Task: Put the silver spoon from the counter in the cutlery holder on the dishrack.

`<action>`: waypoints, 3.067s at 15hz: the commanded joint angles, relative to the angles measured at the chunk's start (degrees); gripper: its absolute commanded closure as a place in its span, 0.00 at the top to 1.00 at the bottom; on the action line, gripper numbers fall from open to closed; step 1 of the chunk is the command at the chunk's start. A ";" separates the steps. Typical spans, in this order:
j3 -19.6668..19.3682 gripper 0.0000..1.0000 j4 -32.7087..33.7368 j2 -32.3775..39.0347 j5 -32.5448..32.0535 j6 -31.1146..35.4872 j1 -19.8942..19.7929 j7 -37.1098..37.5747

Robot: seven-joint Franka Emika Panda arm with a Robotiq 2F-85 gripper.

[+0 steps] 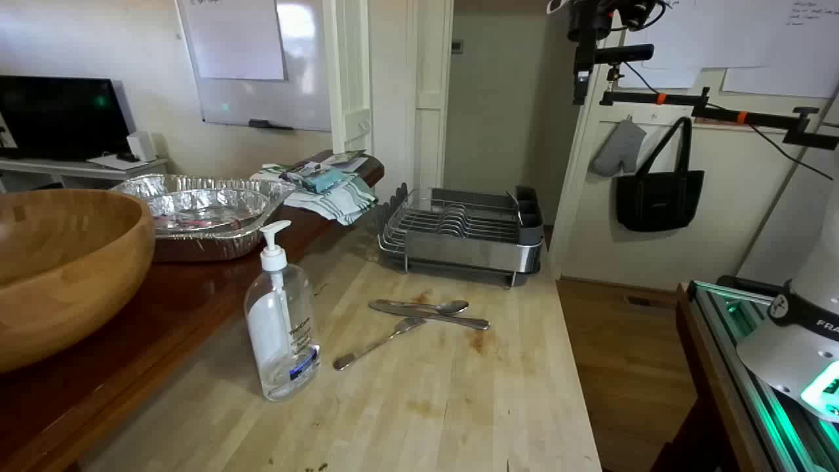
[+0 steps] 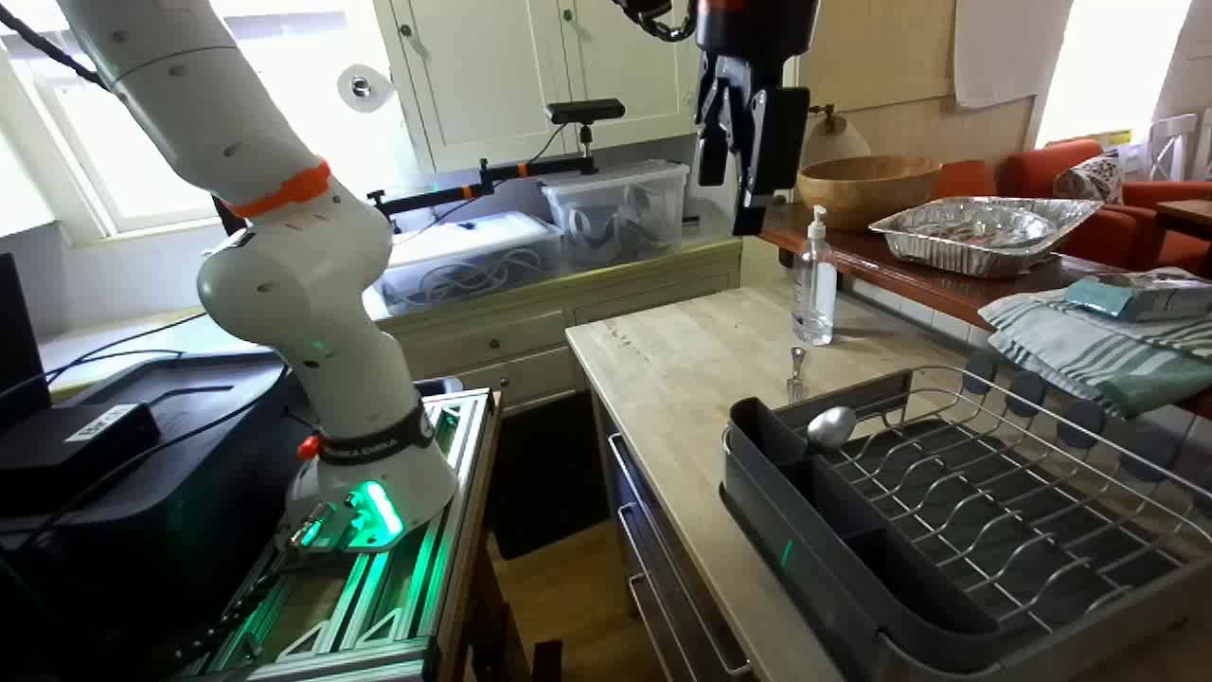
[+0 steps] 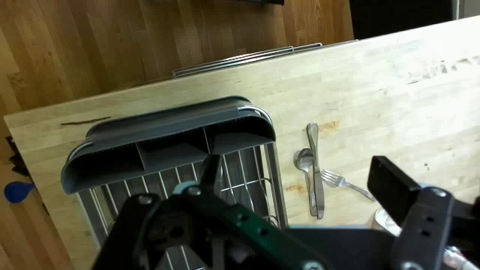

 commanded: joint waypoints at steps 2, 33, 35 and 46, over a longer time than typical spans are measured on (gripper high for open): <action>1.89 1.00 0.20 0.31 0.54 -0.23 -2.19 -0.52; 19.43 1.00 4.52 15.23 -1.61 14.45 4.71 -15.56; 19.56 1.00 4.98 15.81 -0.58 14.57 4.78 -15.90; 22.52 1.00 4.63 25.14 7.91 25.20 4.76 -11.76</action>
